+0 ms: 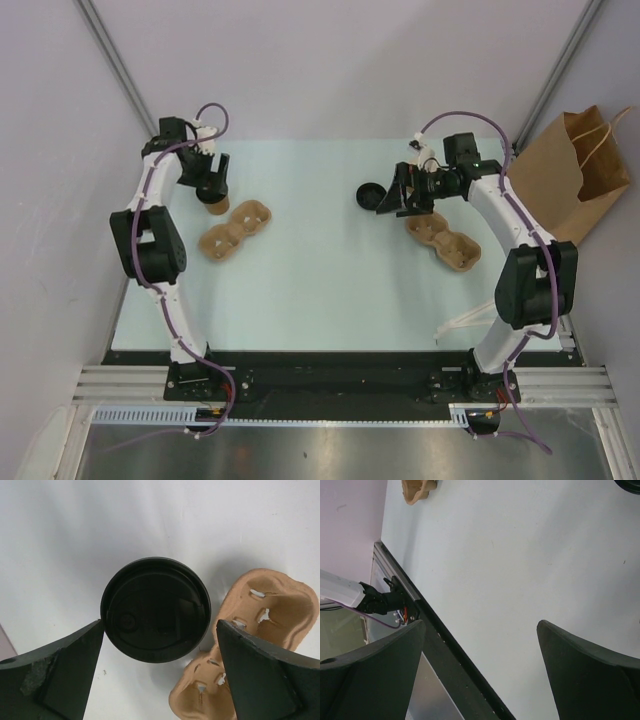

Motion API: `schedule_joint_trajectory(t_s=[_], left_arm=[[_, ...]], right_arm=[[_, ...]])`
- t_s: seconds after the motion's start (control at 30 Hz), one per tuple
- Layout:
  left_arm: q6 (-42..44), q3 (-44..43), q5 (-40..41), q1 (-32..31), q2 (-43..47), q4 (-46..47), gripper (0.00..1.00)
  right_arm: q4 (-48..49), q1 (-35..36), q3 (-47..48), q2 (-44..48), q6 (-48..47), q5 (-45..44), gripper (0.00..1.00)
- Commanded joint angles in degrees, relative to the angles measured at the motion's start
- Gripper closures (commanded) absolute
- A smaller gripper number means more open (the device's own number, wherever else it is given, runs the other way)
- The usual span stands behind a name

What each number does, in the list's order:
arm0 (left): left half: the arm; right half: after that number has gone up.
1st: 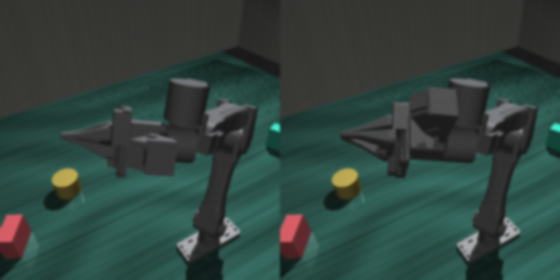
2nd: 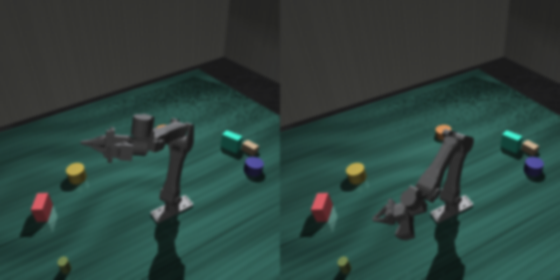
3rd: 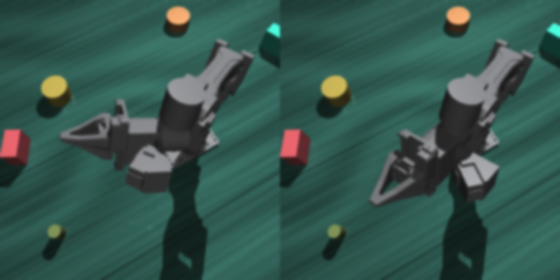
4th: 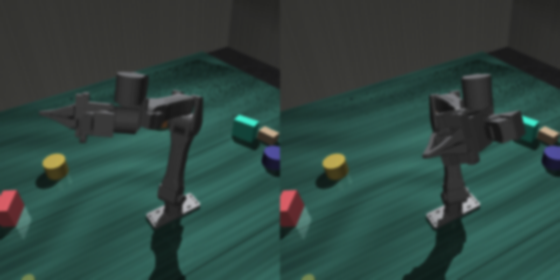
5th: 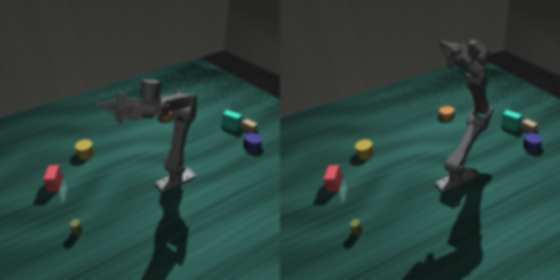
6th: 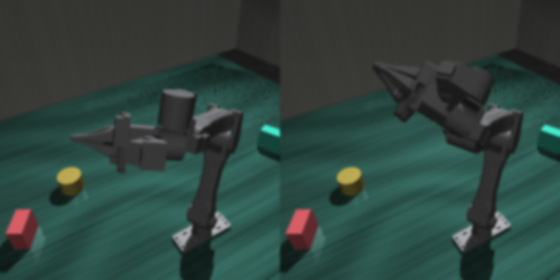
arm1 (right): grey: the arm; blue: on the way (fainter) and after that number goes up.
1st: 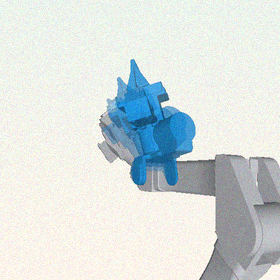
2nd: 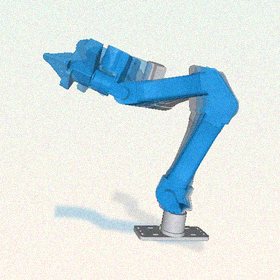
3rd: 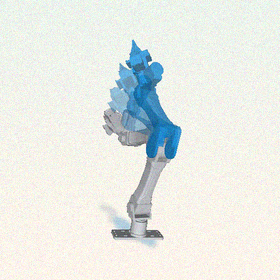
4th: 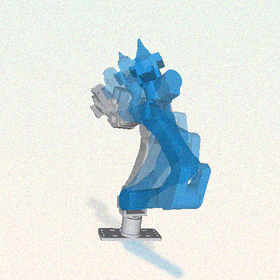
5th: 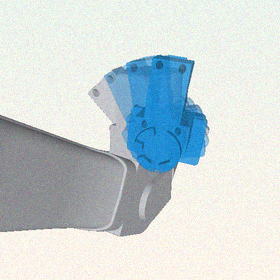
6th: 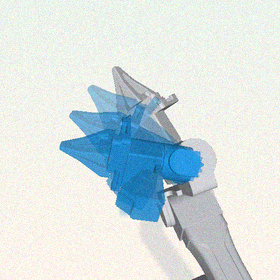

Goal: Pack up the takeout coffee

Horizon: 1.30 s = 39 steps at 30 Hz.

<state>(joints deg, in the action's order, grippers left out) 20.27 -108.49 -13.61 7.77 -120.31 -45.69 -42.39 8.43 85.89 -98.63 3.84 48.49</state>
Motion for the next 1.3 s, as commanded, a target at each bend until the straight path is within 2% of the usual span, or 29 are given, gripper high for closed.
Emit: schedule_joint_trajectory(t_s=[0.0, 0.17, 0.3, 0.33, 0.4, 0.57, 0.67, 0.83, 0.93, 1.13, 1.27], left_arm=[[-1.3, -4.8, 0.0, 0.0, 6.0, -1.9, 0.00], [-1.5, -12.9, 0.0, 0.0, 6.4, -6.1, 0.01], [-1.5, -13.0, -4.9, -0.1, 11.8, -6.8, 0.00], [-1.0, -12.3, -6.7, -0.2, 13.5, -6.7, 0.00], [-0.8, -8.5, -7.0, -1.3, 19.1, -5.8, 0.00], [0.3, 2.2, -10.4, -4.1, 31.1, -4.1, 0.01], [-0.3, 7.5, -10.7, -5.9, 35.0, -2.7, 0.00], [-1.9, 12.4, -11.4, -7.2, 40.4, -0.9, 0.00], [-2.5, 12.3, -11.9, -8.9, 41.2, -1.0, 0.00], [-3.2, 10.8, -12.5, -9.1, 41.4, -1.4, 0.00], [-3.2, 12.4, -12.6, -9.1, 42.6, -1.2, 0.00]], right_arm=[[-1.0, -0.9, 4.3, 4.4, -2.3, -0.1, 0.00], [-4.9, -3.7, 10.5, 5.7, -6.4, -1.9, 0.00], [-9.6, -8.0, 15.9, 7.7, -11.1, -4.2, 0.00], [-10.6, -12.0, 16.9, 8.1, -12.1, -4.8, 0.00], [-13.6, -15.1, 20.4, 9.7, -15.4, -6.2, 0.00], [-15.5, -24.6, 27.0, 13.9, -21.0, -16.6, 0.00], [-15.4, -28.9, 28.6, 16.5, -22.8, -23.3, 0.00], [-14.8, -32.0, 26.7, 20.0, -27.1, -36.1, 0.00], [-13.3, -33.4, 22.9, 20.7, -29.1, -40.6, 0.00], [-9.5, -35.6, 17.6, 18.5, -30.8, -44.8, 0.00], [-7.3, -37.7, 16.5, 16.0, -30.3, -43.2, 0.00]])
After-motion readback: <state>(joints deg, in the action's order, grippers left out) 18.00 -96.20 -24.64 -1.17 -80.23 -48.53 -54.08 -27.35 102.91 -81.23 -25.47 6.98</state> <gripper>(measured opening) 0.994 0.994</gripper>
